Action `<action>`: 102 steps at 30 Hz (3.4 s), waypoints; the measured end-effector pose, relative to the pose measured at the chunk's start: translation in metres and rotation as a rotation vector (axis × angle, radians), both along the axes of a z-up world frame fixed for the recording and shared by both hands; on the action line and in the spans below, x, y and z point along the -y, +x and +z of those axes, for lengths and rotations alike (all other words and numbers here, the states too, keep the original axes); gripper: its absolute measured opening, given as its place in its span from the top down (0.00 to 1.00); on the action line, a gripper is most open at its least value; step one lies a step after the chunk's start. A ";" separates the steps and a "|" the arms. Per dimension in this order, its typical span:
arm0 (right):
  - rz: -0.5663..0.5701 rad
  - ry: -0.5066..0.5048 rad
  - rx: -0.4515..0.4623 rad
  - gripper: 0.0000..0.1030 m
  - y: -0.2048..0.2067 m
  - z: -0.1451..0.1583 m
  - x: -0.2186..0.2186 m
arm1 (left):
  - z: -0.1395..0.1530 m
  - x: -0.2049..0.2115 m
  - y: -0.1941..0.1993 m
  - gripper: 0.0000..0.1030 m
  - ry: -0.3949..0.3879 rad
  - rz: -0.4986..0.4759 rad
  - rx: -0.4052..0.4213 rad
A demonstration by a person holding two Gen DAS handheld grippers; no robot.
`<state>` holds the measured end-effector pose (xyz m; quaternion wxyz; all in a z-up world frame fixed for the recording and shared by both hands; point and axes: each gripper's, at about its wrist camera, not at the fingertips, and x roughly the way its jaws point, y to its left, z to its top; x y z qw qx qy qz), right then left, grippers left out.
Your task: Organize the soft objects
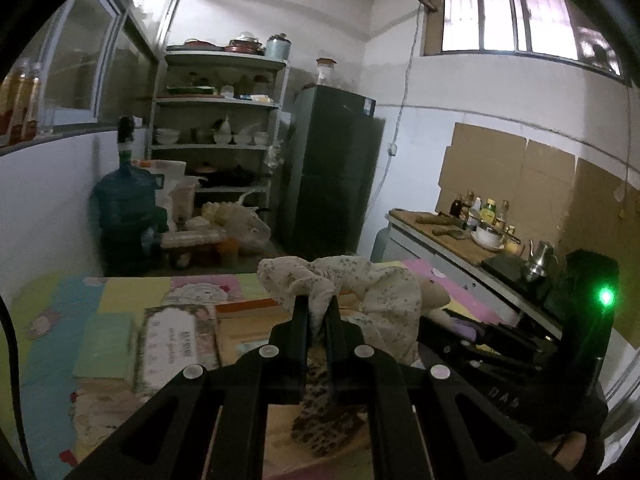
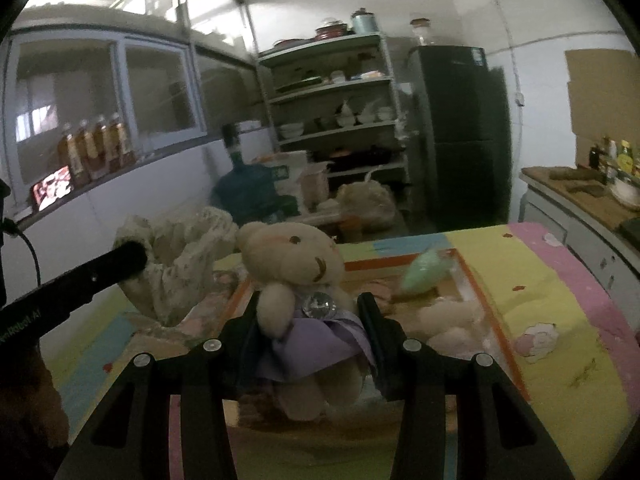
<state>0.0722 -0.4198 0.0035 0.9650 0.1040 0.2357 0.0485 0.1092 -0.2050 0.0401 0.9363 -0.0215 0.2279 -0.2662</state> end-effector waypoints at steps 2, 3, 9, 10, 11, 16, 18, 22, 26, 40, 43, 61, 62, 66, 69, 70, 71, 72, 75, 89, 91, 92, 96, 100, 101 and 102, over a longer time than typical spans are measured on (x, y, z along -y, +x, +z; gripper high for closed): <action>-0.026 0.007 -0.002 0.54 0.000 -0.002 0.014 | -0.003 0.008 0.005 0.93 -0.004 -0.008 -0.010; -0.038 0.007 -0.002 0.54 -0.001 -0.002 0.021 | -0.004 0.012 0.009 0.93 -0.006 -0.011 -0.018; -0.102 -0.002 0.009 0.54 -0.001 -0.002 0.058 | -0.013 0.029 0.033 0.93 -0.023 -0.002 -0.075; -0.112 -0.007 0.009 0.54 0.000 -0.002 0.064 | -0.015 0.031 0.035 0.93 -0.021 0.000 -0.079; -0.119 -0.013 0.009 0.54 0.001 -0.002 0.070 | -0.017 0.034 0.038 0.93 -0.019 0.002 -0.085; -0.130 -0.044 -0.006 0.54 0.012 -0.004 0.090 | -0.030 0.050 0.058 0.93 -0.009 0.023 -0.145; -0.120 -0.058 -0.014 0.54 0.018 -0.004 0.093 | -0.033 0.052 0.064 0.93 -0.010 0.038 -0.158; -0.072 -0.077 -0.047 0.54 0.042 -0.006 0.092 | -0.041 0.054 0.078 0.93 -0.007 0.082 -0.177; -0.026 -0.079 -0.089 0.54 0.067 -0.012 0.083 | -0.053 0.053 0.093 0.93 -0.011 0.108 -0.230; 0.047 -0.072 -0.256 0.54 0.113 -0.048 0.074 | -0.087 0.059 0.120 0.91 0.063 0.121 -0.346; 0.052 -0.068 -0.261 0.53 0.114 -0.050 0.076 | -0.091 0.058 0.124 0.91 0.054 0.121 -0.360; 0.079 0.001 -0.219 0.37 0.112 -0.052 0.080 | -0.083 0.051 0.118 0.40 0.004 0.129 -0.339; 0.079 0.002 -0.215 0.36 0.111 -0.051 0.079 | -0.081 0.050 0.116 0.40 0.004 0.129 -0.334; 0.078 0.005 -0.177 0.35 0.104 -0.046 0.078 | -0.070 0.045 0.105 0.40 -0.003 0.139 -0.290; 0.069 0.007 -0.136 0.35 0.095 -0.041 0.076 | -0.062 0.040 0.095 0.40 0.006 0.156 -0.265; 0.065 0.006 -0.125 0.35 0.092 -0.040 0.075 | -0.059 0.038 0.090 0.40 0.015 0.170 -0.261; 0.059 0.005 -0.114 0.35 0.089 -0.037 0.075 | -0.057 0.036 0.087 0.40 0.020 0.182 -0.257; 0.051 0.002 -0.104 0.35 0.085 -0.035 0.073 | -0.053 0.033 0.080 0.40 0.027 0.199 -0.245; 0.027 -0.026 -0.075 0.34 0.073 -0.027 0.065 | -0.045 0.026 0.068 0.40 0.047 0.225 -0.211; -0.115 -0.175 0.050 0.27 -0.006 0.011 -0.019 | -0.011 -0.019 -0.031 0.40 0.197 0.378 0.040; -0.151 -0.189 0.091 0.25 -0.022 0.016 -0.033 | -0.008 -0.030 -0.043 0.40 0.192 0.378 0.053; -0.159 -0.184 0.105 0.25 -0.029 0.019 -0.038 | -0.007 -0.035 -0.048 0.40 0.187 0.381 0.055; -0.162 -0.124 0.087 0.25 -0.049 0.021 -0.057 | -0.005 -0.057 -0.071 0.40 0.175 0.404 0.061; -0.167 -0.096 0.088 0.25 -0.074 0.019 -0.080 | -0.007 -0.076 -0.098 0.40 0.156 0.397 0.071; -0.168 -0.099 0.096 0.25 -0.082 0.018 -0.088 | -0.008 -0.079 -0.103 0.40 0.157 0.395 0.072; -0.170 -0.101 0.104 0.25 -0.089 0.017 -0.094 | -0.009 -0.082 -0.110 0.40 0.160 0.393 0.074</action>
